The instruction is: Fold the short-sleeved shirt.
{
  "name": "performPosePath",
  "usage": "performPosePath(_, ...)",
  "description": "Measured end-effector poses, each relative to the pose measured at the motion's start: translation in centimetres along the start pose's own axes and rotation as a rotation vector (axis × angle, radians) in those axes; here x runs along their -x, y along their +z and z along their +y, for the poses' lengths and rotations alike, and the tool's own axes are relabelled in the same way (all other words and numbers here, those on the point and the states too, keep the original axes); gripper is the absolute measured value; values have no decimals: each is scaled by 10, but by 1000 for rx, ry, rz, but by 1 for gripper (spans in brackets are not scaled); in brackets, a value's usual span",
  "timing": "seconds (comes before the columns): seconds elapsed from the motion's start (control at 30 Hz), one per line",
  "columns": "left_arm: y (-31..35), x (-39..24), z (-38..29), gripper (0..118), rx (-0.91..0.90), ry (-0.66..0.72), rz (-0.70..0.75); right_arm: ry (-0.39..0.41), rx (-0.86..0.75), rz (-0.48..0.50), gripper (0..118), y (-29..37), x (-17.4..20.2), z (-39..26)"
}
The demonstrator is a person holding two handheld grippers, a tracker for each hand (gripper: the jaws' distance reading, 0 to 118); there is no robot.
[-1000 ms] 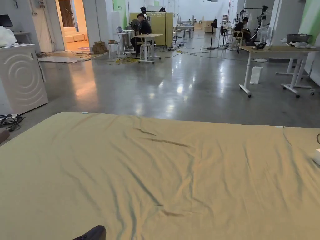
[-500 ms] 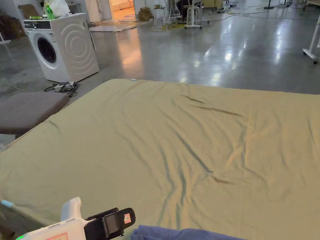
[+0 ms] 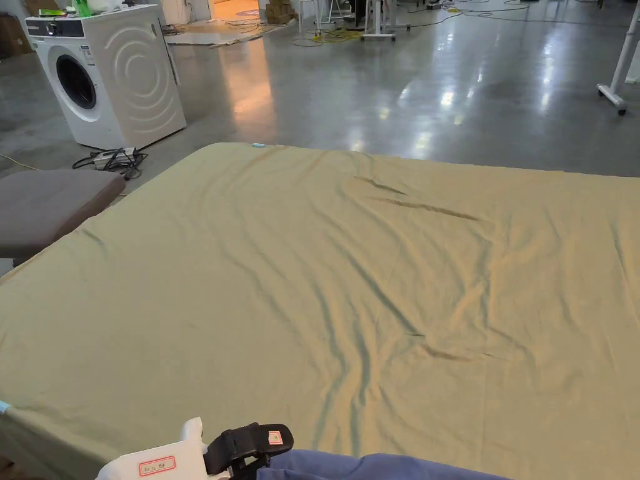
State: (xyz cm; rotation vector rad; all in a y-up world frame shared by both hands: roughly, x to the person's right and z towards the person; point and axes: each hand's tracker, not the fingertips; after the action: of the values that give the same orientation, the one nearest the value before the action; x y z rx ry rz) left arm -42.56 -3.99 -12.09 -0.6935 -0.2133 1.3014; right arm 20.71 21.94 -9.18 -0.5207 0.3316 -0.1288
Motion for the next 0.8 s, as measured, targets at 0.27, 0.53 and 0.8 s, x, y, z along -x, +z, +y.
performPosePath(0.27, -25, -8, -3, 22, 75, -43, 54, 62, 27, 0, 0, -4, 11, -4)
performPosePath(0.53, -9, -18, -1, 18, 26, -47, 35, 84, 67, -10, 0, -4, 8, -8)
performPosePath(0.8, 76, -29, 52, 18, -161, -99, 97, 112, 94, -29, 0, -6, 6, -7)
